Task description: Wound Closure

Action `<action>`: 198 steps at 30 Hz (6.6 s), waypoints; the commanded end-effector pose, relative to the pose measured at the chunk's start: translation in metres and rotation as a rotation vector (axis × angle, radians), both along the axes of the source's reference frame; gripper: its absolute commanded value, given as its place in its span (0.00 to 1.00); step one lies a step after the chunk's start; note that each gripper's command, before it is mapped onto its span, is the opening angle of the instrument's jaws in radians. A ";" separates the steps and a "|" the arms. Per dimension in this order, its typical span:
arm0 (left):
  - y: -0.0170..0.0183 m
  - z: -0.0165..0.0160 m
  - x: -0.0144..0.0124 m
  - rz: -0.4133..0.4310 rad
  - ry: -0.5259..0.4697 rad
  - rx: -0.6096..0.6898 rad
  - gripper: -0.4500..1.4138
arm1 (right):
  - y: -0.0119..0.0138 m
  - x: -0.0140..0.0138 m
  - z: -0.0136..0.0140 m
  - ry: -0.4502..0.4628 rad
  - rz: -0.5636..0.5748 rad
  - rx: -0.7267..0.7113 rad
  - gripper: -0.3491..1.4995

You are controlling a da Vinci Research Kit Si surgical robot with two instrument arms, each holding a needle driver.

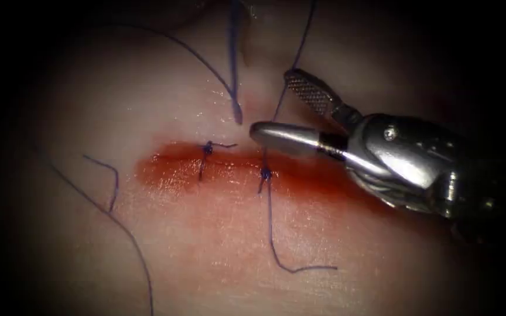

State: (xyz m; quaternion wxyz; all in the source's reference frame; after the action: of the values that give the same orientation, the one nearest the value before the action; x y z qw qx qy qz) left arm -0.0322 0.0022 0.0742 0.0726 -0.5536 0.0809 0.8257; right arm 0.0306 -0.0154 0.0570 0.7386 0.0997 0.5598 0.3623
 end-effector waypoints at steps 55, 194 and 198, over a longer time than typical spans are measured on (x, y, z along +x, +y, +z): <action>-0.0001 -0.0020 0.0025 0.002 0.004 0.016 0.00 | -0.0040 0.0038 0.0033 0.023 -0.049 -0.002 0.94; -0.0172 0.0098 0.0018 0.093 0.047 0.425 0.00 | -0.0063 0.0054 0.0014 -0.220 -0.187 -0.533 0.91; -0.0172 0.0098 0.0018 0.092 0.048 0.426 0.00 | -0.0061 0.0061 0.0016 -0.224 -0.184 -0.532 0.90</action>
State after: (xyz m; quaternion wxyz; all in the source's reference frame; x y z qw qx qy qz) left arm -0.0299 -0.0144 0.0833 0.1483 -0.5092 -0.1173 0.8396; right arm 0.0360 -0.0209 0.0581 0.8258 -0.0896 0.5382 0.1424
